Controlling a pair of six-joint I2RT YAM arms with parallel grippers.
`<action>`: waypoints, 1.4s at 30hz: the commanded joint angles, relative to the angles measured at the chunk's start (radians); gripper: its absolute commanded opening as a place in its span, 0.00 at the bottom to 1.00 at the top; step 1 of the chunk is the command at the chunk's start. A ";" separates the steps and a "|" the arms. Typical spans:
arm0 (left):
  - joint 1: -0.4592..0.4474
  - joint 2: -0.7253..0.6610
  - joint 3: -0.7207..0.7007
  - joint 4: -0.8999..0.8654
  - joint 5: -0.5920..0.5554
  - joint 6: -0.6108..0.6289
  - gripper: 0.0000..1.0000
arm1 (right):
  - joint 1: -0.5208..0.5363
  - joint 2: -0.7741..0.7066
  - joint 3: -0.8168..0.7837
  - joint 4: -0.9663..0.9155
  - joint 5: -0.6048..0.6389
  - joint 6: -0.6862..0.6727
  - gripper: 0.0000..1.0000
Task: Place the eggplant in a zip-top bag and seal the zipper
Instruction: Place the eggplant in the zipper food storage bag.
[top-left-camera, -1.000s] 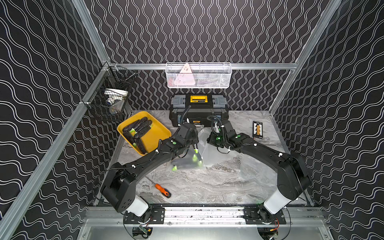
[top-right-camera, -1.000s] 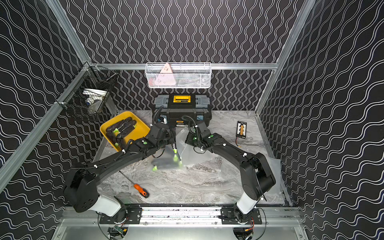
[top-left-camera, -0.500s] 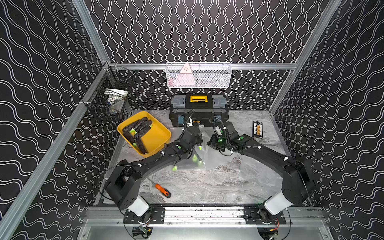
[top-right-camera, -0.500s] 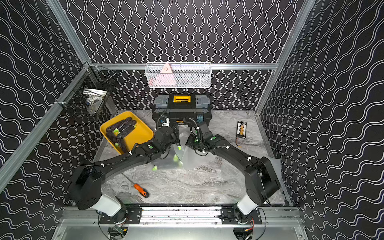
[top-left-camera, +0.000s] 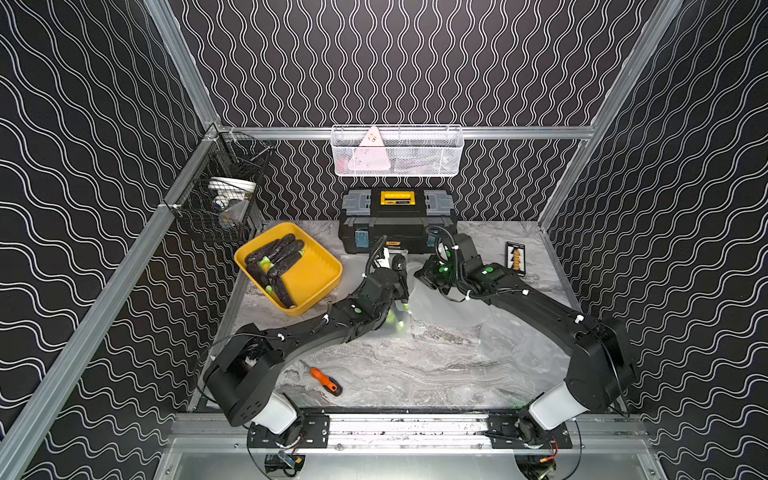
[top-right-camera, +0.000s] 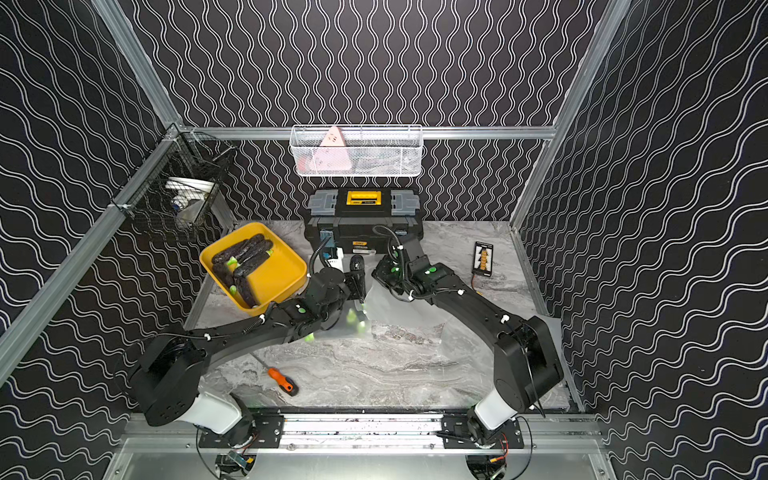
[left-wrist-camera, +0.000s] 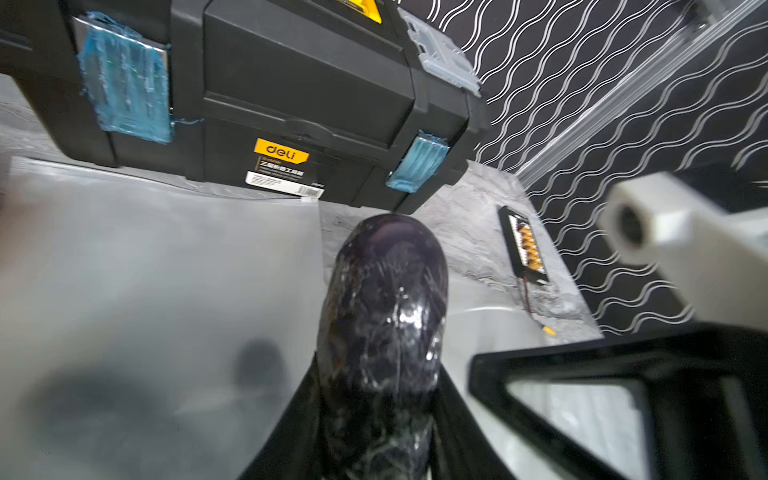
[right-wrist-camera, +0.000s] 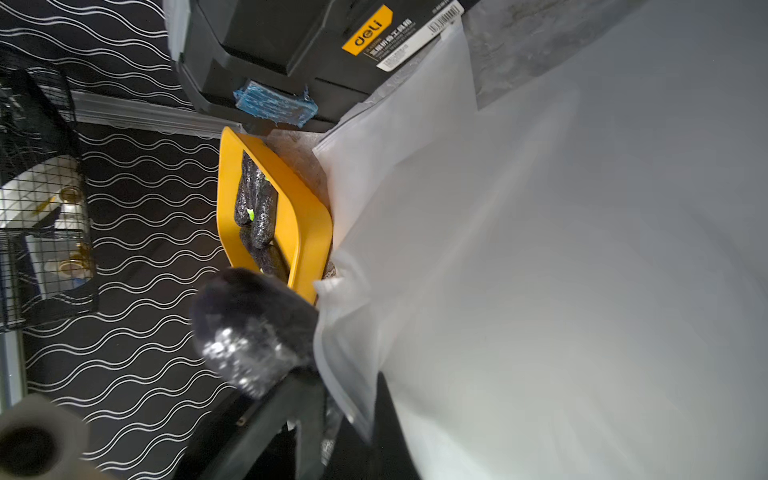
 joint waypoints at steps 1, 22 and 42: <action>-0.001 -0.016 -0.005 0.059 0.008 -0.065 0.38 | 0.001 0.005 -0.008 0.020 -0.021 0.030 0.04; -0.025 -0.026 0.008 0.075 -0.077 -0.095 0.32 | -0.002 -0.051 -0.038 0.031 0.003 0.112 0.04; -0.038 -0.046 -0.002 0.045 0.177 -0.042 0.58 | -0.051 -0.030 -0.013 0.060 0.014 0.123 0.04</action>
